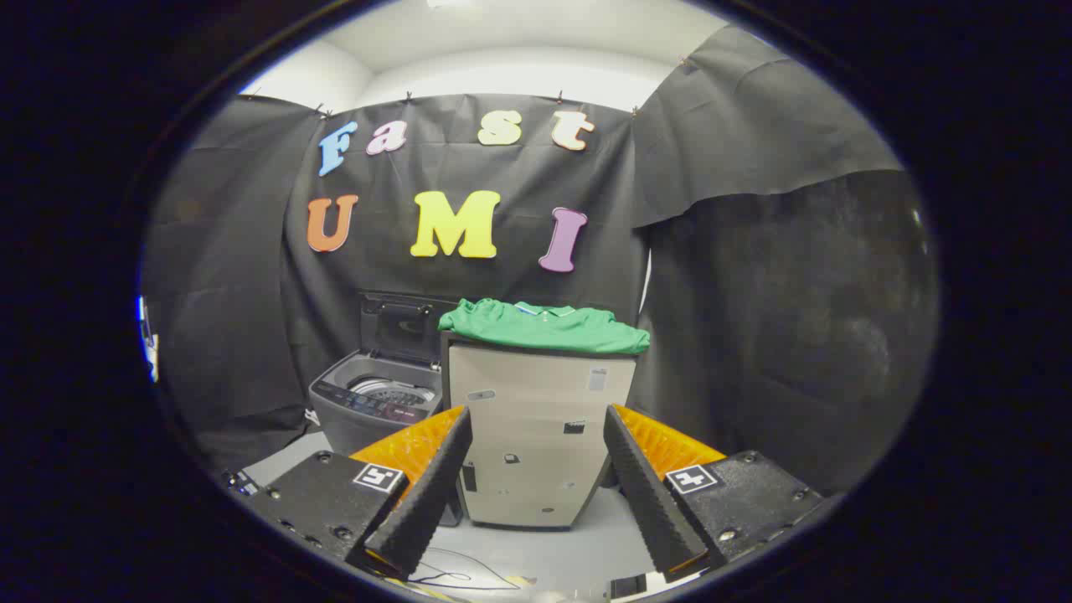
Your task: Put the clothes into the washing machine and then close the washing machine lid.
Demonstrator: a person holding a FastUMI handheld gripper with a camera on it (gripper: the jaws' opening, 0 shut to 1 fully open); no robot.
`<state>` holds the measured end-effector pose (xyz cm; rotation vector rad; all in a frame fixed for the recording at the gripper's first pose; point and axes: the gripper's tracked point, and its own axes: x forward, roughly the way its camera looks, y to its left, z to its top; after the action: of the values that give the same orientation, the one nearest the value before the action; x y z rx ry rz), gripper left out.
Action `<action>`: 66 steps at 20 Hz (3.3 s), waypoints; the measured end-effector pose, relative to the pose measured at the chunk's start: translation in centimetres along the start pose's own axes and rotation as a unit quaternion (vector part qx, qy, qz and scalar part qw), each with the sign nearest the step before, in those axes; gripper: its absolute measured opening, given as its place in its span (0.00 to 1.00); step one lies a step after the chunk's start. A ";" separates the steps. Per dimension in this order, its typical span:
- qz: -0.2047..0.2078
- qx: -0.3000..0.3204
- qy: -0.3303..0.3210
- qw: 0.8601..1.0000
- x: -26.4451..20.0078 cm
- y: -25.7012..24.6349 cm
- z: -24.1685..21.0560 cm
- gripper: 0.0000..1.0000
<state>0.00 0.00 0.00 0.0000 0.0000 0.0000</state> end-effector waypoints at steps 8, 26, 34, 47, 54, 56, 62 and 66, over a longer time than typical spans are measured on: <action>-0.007 0.006 0.001 1.000 -0.6 -0.1 0.1 0.99; -0.033 0.025 -0.001 0.999 1.1 -1.0 3.0 0.99; -0.059 0.032 -0.006 0.998 4.2 -0.9 10.6 0.99; -0.053 0.047 0.012 0.997 19.9 -2.7 22.9 0.99; -0.017 0.027 0.061 0.998 31.1 -1.2 24.7 0.99; -0.003 0.028 0.086 0.996 34.4 -0.4 24.2 0.99; 0.007 0.025 0.187 0.982 42.8 0.3 19.2 0.99; -0.002 0.020 0.247 0.969 46.6 -0.4 15.0 0.99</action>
<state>46.56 -0.35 15.01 0.0401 0.5001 -0.0032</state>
